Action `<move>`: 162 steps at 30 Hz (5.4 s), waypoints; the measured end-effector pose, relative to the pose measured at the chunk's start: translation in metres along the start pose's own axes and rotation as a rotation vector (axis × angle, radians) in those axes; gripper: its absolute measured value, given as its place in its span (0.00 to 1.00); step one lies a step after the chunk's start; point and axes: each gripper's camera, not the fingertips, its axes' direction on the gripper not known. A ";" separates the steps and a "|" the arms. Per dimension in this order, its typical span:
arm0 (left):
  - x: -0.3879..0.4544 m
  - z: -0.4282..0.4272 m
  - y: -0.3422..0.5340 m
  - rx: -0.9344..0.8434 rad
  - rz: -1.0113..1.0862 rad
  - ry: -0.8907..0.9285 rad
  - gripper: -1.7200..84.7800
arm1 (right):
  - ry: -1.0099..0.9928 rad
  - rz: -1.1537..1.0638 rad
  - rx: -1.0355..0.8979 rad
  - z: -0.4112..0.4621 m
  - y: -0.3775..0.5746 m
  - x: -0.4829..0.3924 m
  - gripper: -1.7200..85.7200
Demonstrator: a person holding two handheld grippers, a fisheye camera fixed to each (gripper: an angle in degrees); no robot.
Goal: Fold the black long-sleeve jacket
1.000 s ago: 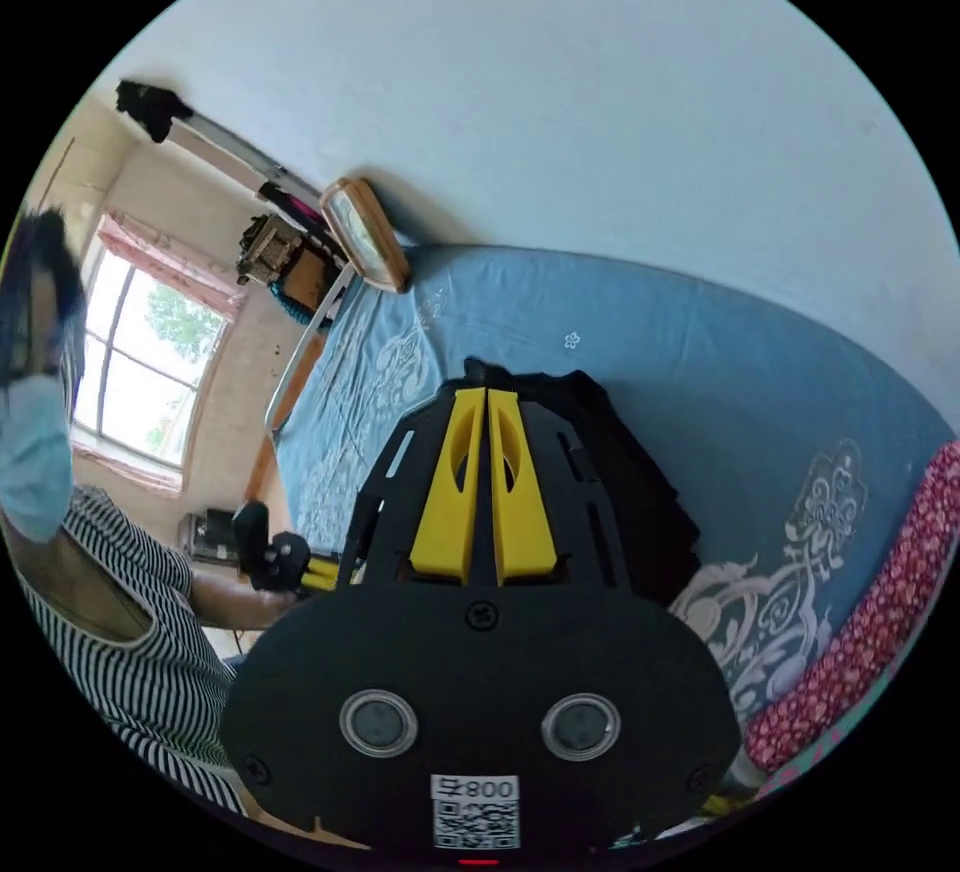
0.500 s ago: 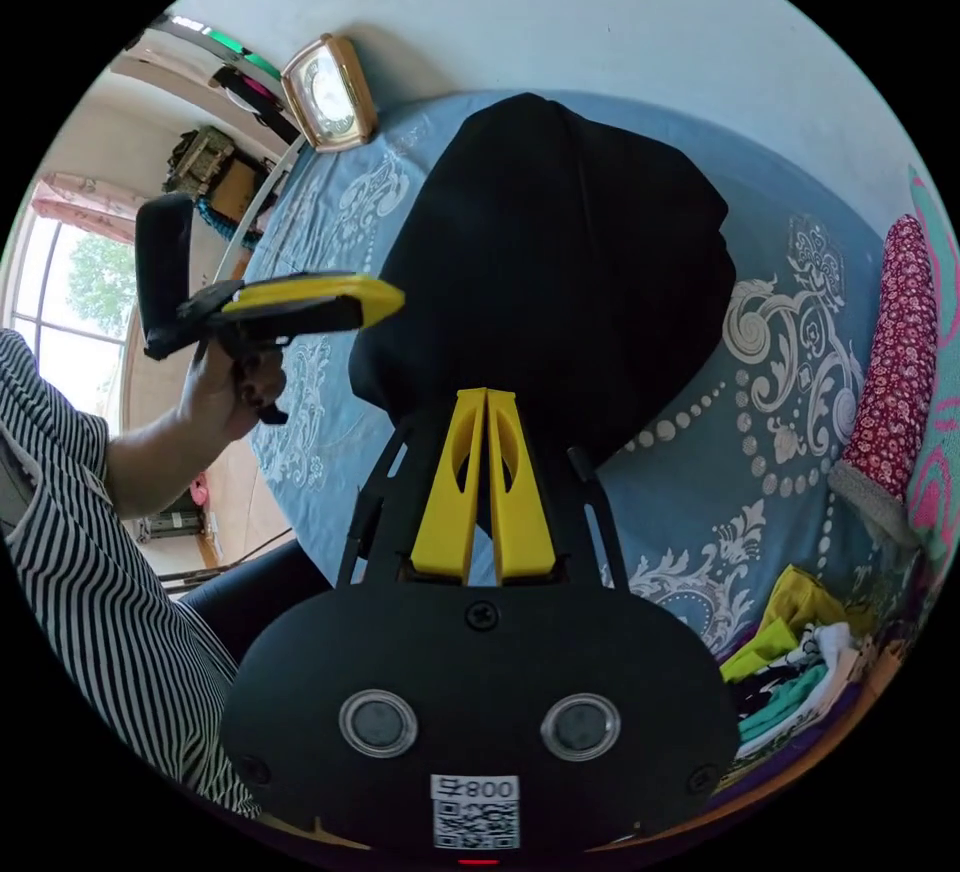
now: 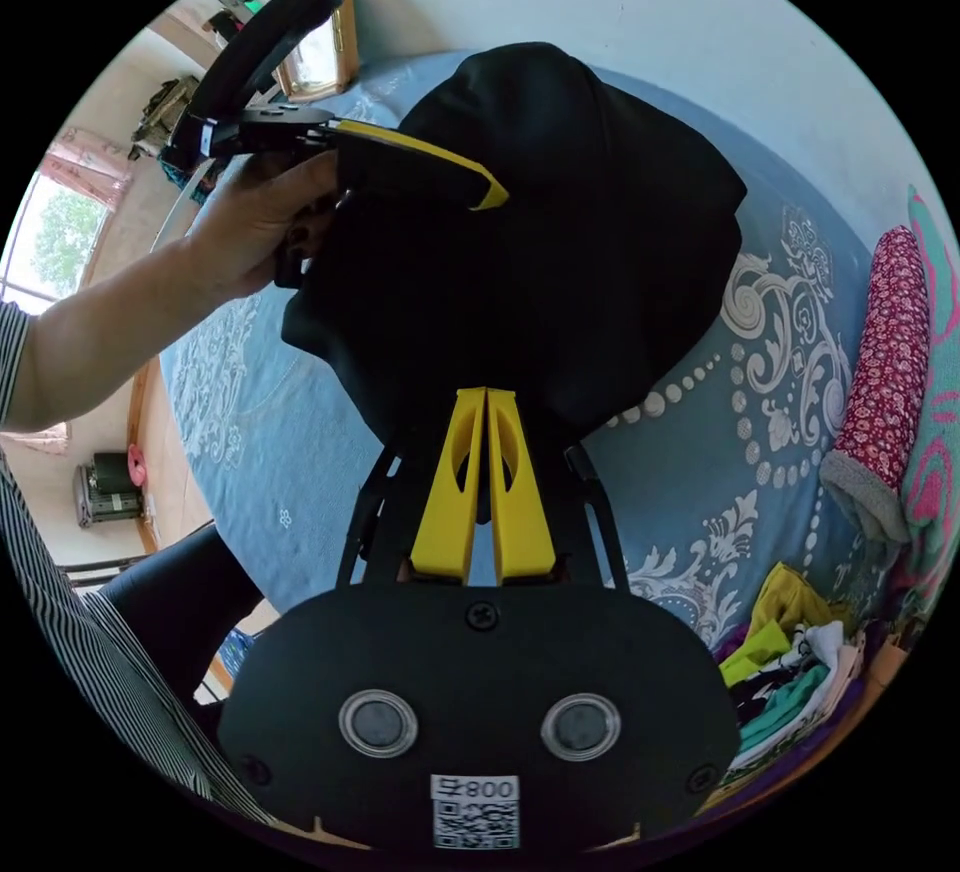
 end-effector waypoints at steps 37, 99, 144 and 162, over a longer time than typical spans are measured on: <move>-0.175 0.053 0.180 0.115 -0.459 0.306 0.02 | -0.341 0.304 0.085 0.203 0.138 -0.060 0.02; -0.058 0.042 0.432 -0.053 -0.867 1.011 0.15 | -1.200 0.594 0.012 0.604 0.610 0.106 0.05; 0.492 -0.312 -0.122 0.329 -0.203 0.905 0.15 | -0.813 0.225 0.579 0.498 0.667 0.913 0.04; 0.671 -0.275 -0.257 0.008 -0.401 0.703 0.18 | -0.798 0.610 0.278 0.790 0.661 1.203 0.06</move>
